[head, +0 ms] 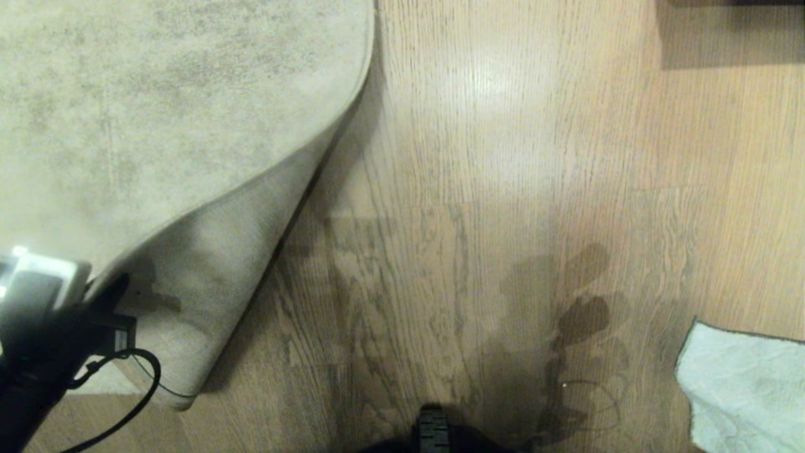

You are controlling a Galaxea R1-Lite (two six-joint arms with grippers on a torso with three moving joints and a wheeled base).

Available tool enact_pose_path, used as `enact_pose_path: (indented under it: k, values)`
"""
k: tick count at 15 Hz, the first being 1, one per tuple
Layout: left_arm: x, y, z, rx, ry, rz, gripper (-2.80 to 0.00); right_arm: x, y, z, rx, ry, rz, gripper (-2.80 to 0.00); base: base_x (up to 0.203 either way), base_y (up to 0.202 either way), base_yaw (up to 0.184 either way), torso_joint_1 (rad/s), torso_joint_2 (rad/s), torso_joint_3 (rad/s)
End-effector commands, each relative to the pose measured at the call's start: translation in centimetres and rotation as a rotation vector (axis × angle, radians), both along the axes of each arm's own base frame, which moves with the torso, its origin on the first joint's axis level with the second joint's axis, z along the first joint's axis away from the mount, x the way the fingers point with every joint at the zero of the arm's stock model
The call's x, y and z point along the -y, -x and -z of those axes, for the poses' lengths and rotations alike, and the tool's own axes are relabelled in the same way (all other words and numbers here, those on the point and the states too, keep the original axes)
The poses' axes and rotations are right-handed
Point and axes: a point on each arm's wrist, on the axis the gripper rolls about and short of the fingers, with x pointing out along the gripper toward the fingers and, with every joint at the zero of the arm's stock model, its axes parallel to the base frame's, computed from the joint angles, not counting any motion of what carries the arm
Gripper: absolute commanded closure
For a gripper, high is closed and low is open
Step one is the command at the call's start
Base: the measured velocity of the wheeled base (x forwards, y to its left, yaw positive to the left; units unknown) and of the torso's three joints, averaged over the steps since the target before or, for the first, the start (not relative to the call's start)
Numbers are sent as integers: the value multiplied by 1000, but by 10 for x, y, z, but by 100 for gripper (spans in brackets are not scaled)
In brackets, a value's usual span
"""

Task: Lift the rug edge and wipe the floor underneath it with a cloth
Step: Lay down the carpet

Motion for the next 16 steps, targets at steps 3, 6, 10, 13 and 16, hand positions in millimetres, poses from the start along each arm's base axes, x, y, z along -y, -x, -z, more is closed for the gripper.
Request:
enact_pose_path:
  k: [3,6,10,13,16]
  values:
    - [2,9,0,12,28,8,0,0,0,0,-4,1,0,0,0,0,0,0,0,0]
    - [6,9,-1,16,31,32,0,0,0,0,-4,1,-2,0,0,0,0,0,0,0]
    - [9,9,-2,25,44,49,0,0,0,0,-4,1,0,0,0,0,0,0,0,0]
    - [9,10,-3,30,47,46,0,0,0,0,-4,1,0,0,0,0,0,0,0,0]
    - [9,10,-3,29,49,47,0,0,0,0,-2,1,-2,0,0,0,0,0,0,0]
